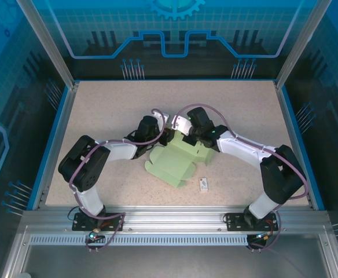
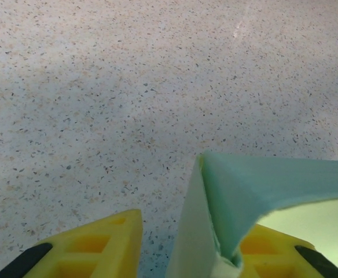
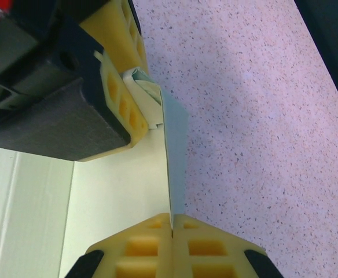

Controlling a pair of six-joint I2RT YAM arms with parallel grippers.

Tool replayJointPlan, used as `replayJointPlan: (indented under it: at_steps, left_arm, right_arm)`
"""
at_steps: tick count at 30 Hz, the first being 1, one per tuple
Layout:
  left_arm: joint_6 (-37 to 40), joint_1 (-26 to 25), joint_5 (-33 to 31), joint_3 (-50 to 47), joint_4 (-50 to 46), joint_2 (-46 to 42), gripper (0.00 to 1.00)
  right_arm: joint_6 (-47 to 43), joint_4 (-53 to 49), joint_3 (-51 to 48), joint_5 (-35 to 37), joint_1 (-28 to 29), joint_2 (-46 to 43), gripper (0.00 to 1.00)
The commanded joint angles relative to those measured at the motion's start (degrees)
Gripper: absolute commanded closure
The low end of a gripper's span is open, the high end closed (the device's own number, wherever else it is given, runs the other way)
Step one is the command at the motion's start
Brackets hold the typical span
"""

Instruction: Fold the paper box

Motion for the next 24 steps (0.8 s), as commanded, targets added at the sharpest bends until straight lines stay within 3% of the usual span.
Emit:
replayJointPlan:
  at_steps: [1,7,13,24]
  left_arm:
    - [0.6,1.4,0.1,2.2,-2.2,2.4,0.66]
    - [0.6,1.6,0.5,3.0,-2.2,2.9,0.67]
    - [0.1,1.9,-0.7,3.5,-1.2,2.5,0.77]
    - [-7.9,1.9,-19.4,5.6,-6.0,1.8,0.93]
  right_arm:
    - [0.4,-0.1,-0.6,-3.8,-0.6,-3.2,1.00]
    - [0.0,-0.4,-0.8,-5.1,-0.6,-3.7,1.00]
    - [0.3,-0.5,-1.1,-5.9,-0.5,-3.0,1.00]
    - [0.8,0.4,-2.9,-6.6,0.3,-3.8,1.00]
